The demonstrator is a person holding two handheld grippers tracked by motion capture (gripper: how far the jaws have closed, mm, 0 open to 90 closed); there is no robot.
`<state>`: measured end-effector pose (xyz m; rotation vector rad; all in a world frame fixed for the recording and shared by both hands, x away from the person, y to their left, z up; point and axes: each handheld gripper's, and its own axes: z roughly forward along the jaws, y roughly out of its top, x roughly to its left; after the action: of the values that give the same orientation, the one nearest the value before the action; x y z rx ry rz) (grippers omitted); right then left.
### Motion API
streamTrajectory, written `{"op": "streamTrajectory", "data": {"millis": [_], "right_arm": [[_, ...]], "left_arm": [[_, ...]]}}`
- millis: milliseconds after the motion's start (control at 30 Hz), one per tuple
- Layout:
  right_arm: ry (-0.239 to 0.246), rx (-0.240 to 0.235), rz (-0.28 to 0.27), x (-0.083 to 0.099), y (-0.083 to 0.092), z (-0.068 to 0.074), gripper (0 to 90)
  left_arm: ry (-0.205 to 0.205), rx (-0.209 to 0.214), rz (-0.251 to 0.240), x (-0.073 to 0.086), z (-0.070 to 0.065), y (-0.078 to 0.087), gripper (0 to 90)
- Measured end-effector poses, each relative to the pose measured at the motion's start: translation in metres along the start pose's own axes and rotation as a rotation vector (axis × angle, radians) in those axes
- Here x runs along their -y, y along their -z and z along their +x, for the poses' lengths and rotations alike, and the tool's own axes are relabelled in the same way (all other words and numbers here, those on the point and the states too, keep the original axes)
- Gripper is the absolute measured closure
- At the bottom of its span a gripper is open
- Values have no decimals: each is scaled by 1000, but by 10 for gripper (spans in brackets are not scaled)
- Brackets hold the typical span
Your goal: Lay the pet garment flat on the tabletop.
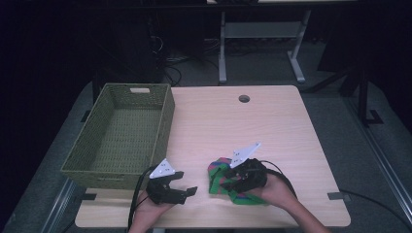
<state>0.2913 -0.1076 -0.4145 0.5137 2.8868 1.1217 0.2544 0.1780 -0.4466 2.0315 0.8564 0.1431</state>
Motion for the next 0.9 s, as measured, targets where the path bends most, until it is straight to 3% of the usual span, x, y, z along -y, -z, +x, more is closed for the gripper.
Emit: {"op": "streamTrajectory", "data": {"millis": [67,400,633,900], "right_arm": [[22,5,25,1,-8,-3,608],[29,15,97,9,-34,-2,683],[20,39,89,11,-34,-1,789],[-30,12,8,9,-18,0,819]], "left_arm": [[-8,-1,1,0,0,0,208],[0,1,2,0,-1,0,208],[4,2,2,0,-1,-1,207],[11,18,8,0,-1,-3,208]]}}
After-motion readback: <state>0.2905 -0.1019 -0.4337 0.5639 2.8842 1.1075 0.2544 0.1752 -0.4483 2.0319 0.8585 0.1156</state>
